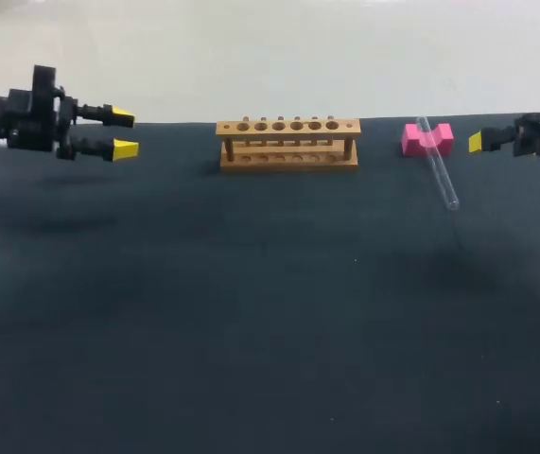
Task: Grasp the test tube, adjust it, and insert it.
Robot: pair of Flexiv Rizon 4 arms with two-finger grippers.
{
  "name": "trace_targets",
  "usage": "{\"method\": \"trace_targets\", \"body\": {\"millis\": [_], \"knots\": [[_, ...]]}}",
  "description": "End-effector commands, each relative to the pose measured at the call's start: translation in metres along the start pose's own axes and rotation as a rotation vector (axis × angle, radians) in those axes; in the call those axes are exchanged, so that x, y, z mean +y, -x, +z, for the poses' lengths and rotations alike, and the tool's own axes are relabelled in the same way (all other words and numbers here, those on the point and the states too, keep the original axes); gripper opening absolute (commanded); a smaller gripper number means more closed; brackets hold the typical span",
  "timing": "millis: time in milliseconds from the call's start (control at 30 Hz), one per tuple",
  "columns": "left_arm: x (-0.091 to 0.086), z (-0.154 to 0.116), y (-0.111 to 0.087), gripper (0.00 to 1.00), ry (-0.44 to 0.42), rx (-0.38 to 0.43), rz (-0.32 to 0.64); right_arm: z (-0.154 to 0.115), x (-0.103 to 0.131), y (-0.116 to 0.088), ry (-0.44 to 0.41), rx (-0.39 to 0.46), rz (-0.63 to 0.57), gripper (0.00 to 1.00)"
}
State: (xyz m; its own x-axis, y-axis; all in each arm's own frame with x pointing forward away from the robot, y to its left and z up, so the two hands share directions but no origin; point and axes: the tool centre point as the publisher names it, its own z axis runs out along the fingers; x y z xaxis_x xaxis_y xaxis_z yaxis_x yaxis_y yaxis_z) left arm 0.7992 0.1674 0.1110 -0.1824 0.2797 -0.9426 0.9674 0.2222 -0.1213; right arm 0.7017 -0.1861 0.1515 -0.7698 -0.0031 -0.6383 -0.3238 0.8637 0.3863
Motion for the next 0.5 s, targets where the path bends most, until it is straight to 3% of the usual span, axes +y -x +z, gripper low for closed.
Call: {"method": "trace_targets", "body": {"millis": [33,500], "knots": [[0.006,0.008,-0.001,1.00,-0.007,-0.005,0.008,0.000,0.001,0.000,-0.004,0.000,0.000,1.00],[0.009,0.024,-0.001,1.00,0.047,0.011,0.010,0.000,0.001,0.000,-0.004,0.000,0.000,1.00]]}}
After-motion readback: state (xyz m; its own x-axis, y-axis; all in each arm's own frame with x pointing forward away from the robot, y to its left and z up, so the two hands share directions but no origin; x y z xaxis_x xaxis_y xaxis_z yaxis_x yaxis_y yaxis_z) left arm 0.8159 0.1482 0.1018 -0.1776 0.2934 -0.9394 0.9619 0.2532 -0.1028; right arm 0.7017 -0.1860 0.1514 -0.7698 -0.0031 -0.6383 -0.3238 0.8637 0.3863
